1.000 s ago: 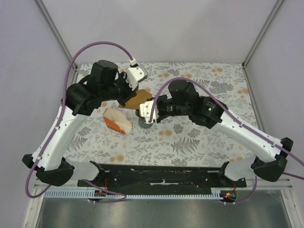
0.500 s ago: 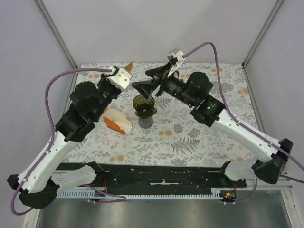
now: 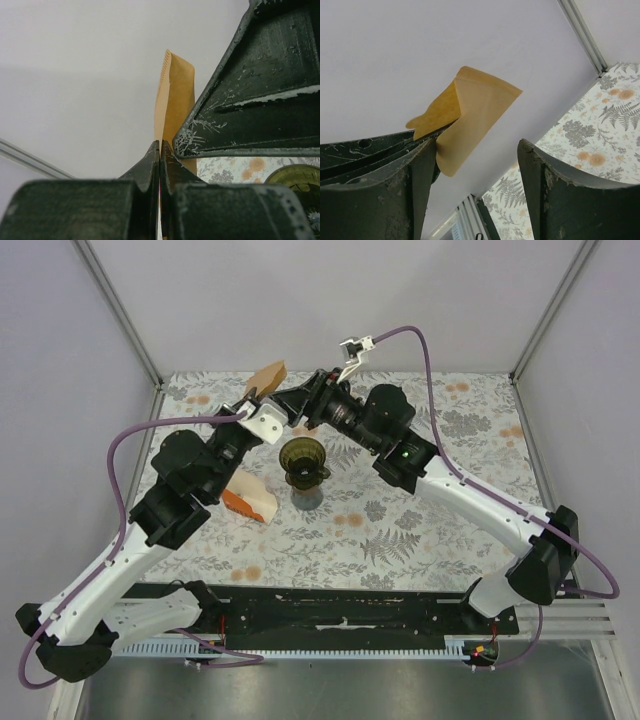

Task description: Place the coffee filter in the dripper

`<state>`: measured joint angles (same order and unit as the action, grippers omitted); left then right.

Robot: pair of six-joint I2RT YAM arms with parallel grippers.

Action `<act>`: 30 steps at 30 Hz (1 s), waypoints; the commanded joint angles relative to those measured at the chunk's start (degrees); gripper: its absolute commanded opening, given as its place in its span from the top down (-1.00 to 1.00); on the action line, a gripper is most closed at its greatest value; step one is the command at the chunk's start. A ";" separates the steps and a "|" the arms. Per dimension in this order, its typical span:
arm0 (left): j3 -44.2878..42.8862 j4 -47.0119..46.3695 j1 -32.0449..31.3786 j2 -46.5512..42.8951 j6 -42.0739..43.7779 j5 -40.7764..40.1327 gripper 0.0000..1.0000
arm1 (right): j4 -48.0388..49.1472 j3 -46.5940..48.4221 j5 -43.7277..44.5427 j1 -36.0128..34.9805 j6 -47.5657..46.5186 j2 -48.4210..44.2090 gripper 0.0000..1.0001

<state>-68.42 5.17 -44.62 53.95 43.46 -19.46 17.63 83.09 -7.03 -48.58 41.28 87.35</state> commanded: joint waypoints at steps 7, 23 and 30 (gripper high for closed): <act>0.31 -9.04 -0.91 -1.22 6.20 -0.14 0.96 | 2.50 1.73 5.00 0.59 5.57 0.98 -0.43; 1.10 -12.20 -0.99 -1.22 9.80 -0.14 0.96 | 6.62 -3.72 2.28 0.77 0.57 -2.36 -0.39; 1.80 -12.20 -1.61 -0.96 9.53 0.39 0.96 | 14.19 -3.91 1.93 -1.34 -1.12 -2.72 -0.46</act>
<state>-67.09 -4.08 -45.39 53.45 50.94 -19.42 23.88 78.13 -4.32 -49.54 41.28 85.95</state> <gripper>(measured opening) 0.025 0.735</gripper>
